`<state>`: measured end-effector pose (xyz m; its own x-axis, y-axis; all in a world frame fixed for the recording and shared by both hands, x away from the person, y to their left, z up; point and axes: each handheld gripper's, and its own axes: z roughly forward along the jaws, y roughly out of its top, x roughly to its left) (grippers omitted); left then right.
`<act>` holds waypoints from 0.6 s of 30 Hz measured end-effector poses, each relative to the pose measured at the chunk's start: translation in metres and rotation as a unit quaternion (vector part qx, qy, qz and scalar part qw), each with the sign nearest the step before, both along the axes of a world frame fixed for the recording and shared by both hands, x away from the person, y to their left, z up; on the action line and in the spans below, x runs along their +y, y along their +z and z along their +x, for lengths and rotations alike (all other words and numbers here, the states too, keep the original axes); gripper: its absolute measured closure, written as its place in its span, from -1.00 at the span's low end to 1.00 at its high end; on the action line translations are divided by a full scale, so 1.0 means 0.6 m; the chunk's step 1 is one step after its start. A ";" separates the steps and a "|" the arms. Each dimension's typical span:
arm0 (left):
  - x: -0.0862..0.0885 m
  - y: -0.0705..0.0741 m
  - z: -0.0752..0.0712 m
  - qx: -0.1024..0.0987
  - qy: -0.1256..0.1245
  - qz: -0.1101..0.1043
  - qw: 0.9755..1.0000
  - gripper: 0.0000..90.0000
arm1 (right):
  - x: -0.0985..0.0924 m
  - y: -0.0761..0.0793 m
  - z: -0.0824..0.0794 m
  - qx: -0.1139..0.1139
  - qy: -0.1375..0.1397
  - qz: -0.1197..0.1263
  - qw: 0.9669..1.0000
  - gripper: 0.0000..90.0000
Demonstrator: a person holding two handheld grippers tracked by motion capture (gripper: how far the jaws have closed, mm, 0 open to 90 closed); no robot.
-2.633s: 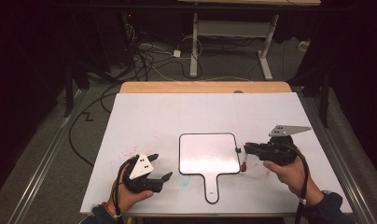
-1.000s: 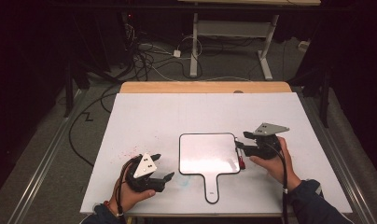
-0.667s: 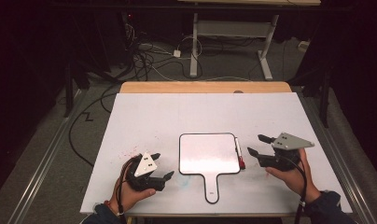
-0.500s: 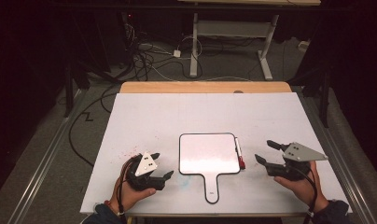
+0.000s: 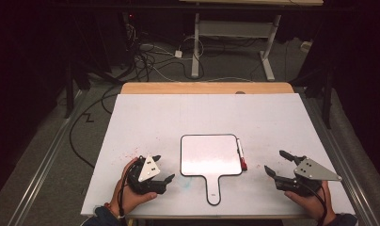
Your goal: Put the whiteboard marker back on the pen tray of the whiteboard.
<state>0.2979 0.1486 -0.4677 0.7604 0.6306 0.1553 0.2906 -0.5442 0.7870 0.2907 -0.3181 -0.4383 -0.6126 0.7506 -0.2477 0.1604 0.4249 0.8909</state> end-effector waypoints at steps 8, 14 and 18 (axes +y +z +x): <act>-0.001 0.000 -0.001 -0.001 -0.001 0.002 1.000 -0.54 | 0.003 0.000 0.000 -0.006 0.003 -0.009 1.000 -0.38; -0.001 0.000 0.000 0.000 -0.002 0.000 1.000 -0.54 | 0.007 0.001 -0.002 -0.014 -0.002 -0.017 1.000 -0.39; -0.001 -0.001 0.002 0.002 -0.001 -0.002 1.000 -0.54 | 0.007 0.000 0.000 -0.014 -0.001 -0.016 1.000 -0.39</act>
<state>0.2993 0.1483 -0.4680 0.7625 0.6291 0.1509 0.2917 -0.5425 0.7878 0.2909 -0.3136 -0.4382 -0.6031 0.7439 -0.2880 0.1372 0.4524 0.8812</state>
